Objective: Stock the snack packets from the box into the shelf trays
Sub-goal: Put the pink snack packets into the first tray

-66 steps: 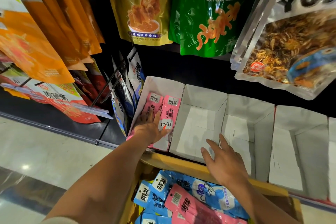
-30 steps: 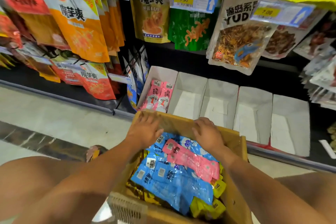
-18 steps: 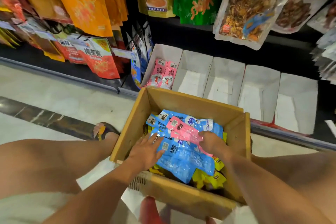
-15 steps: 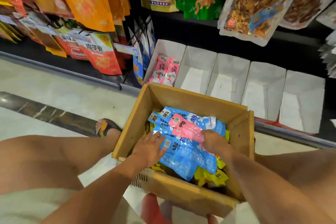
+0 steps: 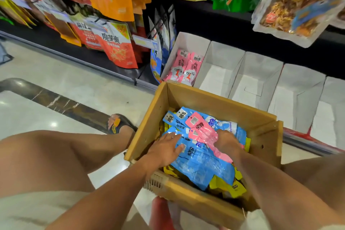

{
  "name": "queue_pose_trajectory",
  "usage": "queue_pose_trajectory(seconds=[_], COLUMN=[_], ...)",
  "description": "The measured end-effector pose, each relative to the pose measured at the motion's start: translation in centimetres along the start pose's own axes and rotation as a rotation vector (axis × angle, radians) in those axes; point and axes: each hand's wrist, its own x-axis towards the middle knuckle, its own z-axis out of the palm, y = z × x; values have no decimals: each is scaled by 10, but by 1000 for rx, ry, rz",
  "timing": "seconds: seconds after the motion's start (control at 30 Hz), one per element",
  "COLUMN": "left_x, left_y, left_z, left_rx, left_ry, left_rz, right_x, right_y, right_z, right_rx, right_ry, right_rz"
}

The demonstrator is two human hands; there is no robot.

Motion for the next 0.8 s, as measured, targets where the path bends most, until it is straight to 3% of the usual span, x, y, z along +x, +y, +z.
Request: queue_pose_trajectory(seconds=[0.2, 0.33, 0.47, 0.63, 0.8], left_x=[6, 13, 9, 4, 7], left_y=[22, 42, 51, 71, 77], left_z=[-11, -23, -27, -33, -33], left_rx=[-554, -1101, -1470, -1638, -1704], left_ry=[30, -39, -108, -242, -243], left_rz=[-119, -288, -277, -215, -168], right_x=[-9, -24, -39, -64, -78], right_y=[2, 6, 1, -22, -41], right_z=[-13, -16, -26, -38, -31], right_rx=[382, 558, 821, 1057, 1018], right_ry=[-50, -10, 29, 52, 98], right_rz=[39, 30, 7, -139, -236])
